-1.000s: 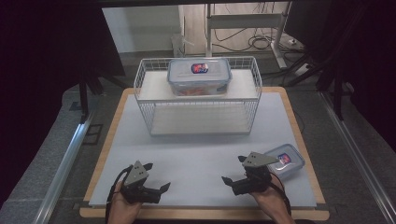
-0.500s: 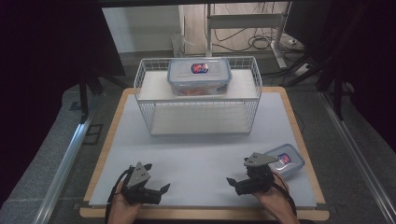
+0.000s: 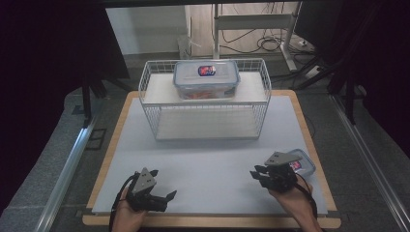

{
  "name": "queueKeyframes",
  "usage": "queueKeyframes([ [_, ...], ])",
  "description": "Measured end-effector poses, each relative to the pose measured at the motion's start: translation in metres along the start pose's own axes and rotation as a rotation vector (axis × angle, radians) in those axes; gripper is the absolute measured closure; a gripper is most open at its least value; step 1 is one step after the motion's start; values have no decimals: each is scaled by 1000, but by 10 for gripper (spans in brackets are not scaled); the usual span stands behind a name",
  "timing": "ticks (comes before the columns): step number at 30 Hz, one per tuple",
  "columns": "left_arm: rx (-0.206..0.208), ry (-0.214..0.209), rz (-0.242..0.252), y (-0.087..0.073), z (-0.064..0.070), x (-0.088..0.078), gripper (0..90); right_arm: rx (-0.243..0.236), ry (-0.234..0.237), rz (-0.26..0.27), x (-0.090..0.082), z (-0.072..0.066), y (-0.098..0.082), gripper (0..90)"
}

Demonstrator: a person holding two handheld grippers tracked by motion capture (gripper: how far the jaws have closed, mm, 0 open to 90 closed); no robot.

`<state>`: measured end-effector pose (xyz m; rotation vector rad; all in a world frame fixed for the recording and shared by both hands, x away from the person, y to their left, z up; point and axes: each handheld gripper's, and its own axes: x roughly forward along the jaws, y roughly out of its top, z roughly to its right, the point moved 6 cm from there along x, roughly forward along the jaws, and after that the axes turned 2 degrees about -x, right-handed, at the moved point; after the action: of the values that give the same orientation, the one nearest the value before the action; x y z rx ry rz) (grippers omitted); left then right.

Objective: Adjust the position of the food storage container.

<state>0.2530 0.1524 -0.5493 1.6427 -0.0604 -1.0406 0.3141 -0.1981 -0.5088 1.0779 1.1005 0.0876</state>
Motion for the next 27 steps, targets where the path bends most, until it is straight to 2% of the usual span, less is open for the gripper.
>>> queueKeyframes([
  [2, -3, -2, -1, 0, 0, 0, 56, 17, -21, 22, -7, 11, 0, 853],
  [4, -4, -3, -1, 0, -1, 0, 57, 30, -49, 38, -14, 21, -1, 896],
  [9, -7, -5, -7, -1, -1, 1, 57, 97, -117, 67, -28, 50, -8, 899],
  [11, -9, -6, -7, -1, -1, 1, 57, 136, -166, 68, -34, 65, -13, 900],
  [17, -15, -8, -11, -2, -2, 1, 57, 214, -265, 79, -51, 98, -30, 900],
  [21, -22, -11, -13, -2, -3, 2, 58, 252, -321, 77, -63, 117, -44, 900],
  [27, -19, -9, -22, -3, -2, 3, 58, 300, -382, 43, -71, 136, -64, 900],
])
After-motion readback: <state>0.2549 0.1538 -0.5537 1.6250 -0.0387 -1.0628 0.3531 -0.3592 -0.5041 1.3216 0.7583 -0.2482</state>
